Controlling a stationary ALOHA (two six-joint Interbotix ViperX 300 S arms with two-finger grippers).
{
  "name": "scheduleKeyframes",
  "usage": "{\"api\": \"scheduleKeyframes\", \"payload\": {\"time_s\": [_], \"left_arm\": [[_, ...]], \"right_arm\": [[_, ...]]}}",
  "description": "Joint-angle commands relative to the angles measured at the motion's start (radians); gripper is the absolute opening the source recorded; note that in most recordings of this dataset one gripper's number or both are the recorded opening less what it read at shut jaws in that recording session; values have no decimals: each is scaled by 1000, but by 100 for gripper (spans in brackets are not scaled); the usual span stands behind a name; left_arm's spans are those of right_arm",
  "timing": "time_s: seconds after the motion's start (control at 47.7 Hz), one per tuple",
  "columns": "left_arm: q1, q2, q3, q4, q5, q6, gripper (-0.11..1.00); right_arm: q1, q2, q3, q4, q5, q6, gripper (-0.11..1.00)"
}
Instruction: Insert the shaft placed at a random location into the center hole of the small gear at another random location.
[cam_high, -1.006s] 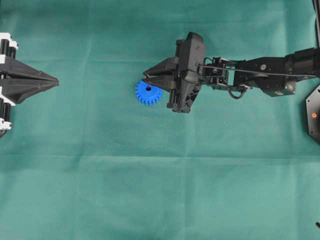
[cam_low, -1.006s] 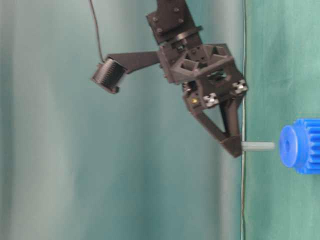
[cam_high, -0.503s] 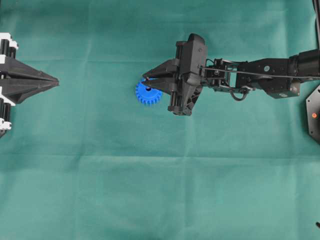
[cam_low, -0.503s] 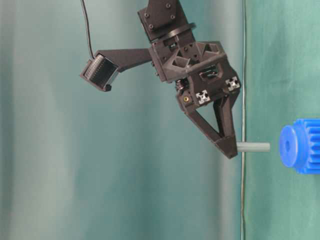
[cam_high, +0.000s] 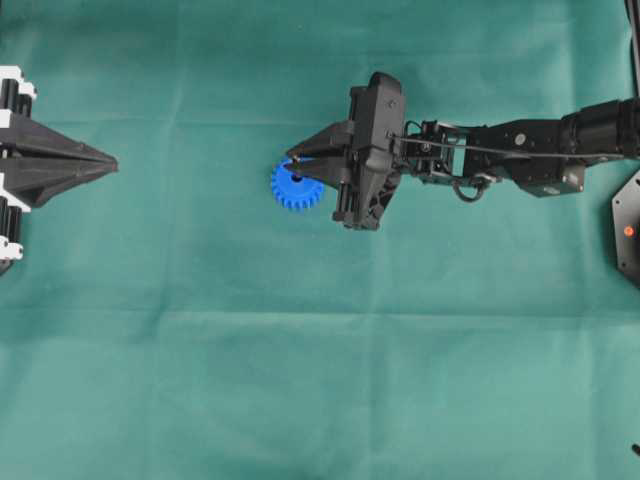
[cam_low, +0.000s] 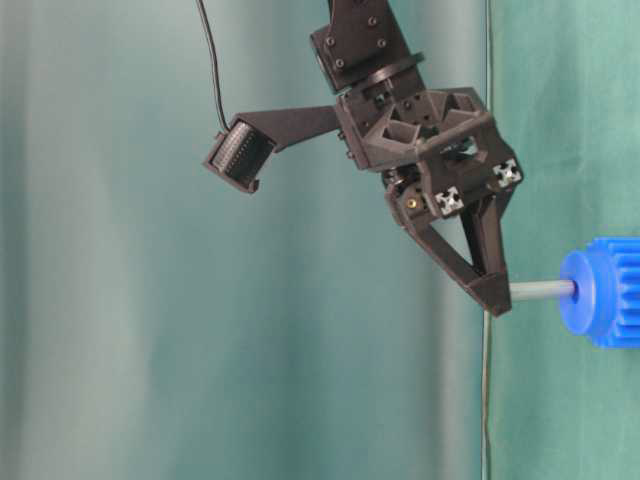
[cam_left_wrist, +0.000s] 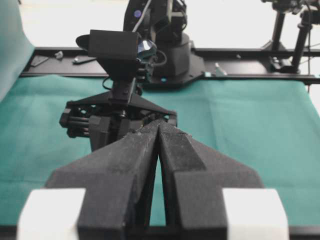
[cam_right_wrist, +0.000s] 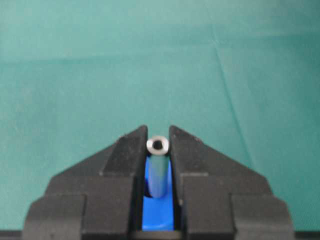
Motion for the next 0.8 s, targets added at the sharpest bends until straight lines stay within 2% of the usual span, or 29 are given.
{"api": "scheduleKeyframes", "payload": {"time_s": [0.0, 0.419, 0.776], "left_arm": [[2, 9, -14, 3, -5, -2, 0], [2, 9, -12, 3, -5, -2, 0], [2, 9, -12, 3, -5, -2, 0]], "right_arm": [[-2, -11, -17, 2, -11, -9, 13], [2, -84, -12, -3, -8, -11, 13], [8, -75, -11, -2, -11, -5, 13]]}}
